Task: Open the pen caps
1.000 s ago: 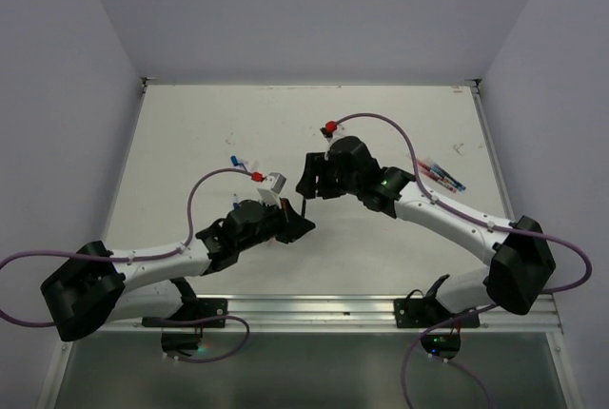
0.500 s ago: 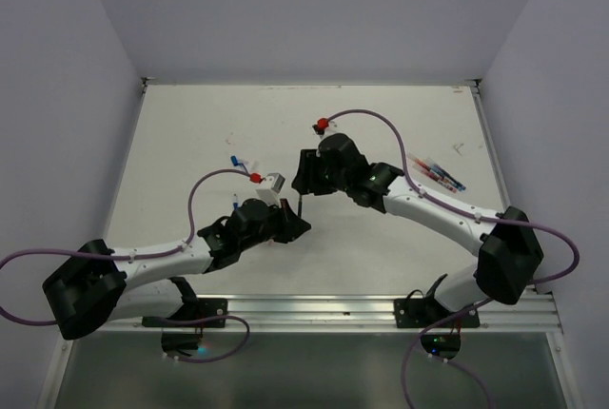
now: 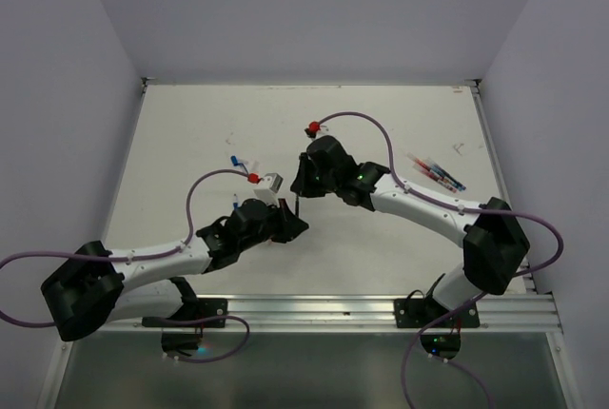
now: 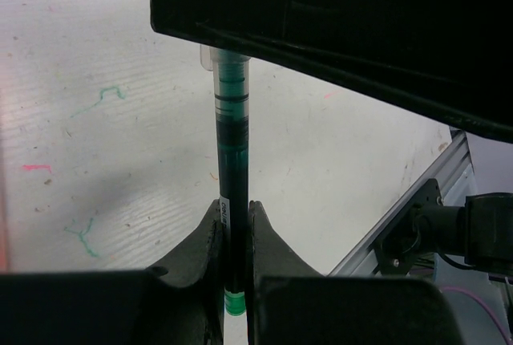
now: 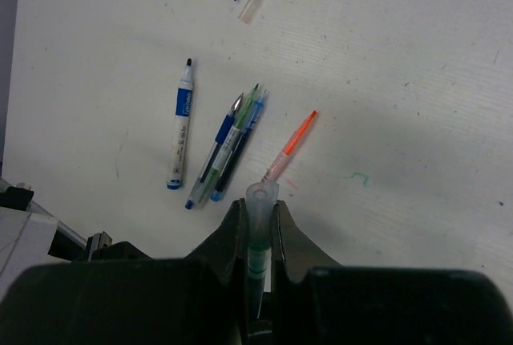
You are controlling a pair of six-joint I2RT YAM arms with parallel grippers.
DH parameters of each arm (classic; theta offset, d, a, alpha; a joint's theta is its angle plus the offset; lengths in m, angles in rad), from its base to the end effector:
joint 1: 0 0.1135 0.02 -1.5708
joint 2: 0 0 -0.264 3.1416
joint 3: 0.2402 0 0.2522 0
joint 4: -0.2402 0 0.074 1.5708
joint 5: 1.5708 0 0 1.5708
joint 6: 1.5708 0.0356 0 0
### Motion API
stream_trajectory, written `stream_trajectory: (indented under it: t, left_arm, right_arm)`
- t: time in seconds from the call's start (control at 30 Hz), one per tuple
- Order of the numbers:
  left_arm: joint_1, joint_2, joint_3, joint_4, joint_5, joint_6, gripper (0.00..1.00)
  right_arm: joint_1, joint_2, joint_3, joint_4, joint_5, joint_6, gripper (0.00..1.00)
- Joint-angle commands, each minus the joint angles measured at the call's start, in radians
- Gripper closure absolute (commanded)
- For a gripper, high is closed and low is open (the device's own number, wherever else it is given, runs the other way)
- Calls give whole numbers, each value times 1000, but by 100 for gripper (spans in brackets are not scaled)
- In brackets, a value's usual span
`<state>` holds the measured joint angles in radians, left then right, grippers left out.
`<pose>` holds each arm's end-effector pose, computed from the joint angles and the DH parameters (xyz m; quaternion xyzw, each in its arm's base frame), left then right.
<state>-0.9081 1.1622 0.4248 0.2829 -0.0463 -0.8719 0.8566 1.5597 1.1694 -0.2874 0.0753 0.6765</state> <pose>0.1460 -0.1844 0.1874 0.0031 0.8481 -0.3991 0.3485 0.2324 0.2640 0.2711 -0.0649 0.8991 0.2749 0.3344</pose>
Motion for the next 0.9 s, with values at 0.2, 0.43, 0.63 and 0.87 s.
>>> stream_trajectory:
  t: [0.2,0.43,0.63,0.87]
  left_arm:
    - [5,-87,-30,64,29,20,100]
    - [6,-200,-130,35,40,30,100]
    - [6,-366,-201,-40,22,1,100]
    - [6,-407,-212,-88,23,-9,100]
  right_arm:
    - [6,19,12,83,15,14,100]
    - [-1,62,35,195,9,14,100]
    - [-66,126,79,281,3,4,100]
    - [-125,226,145,399,-45,35,100]
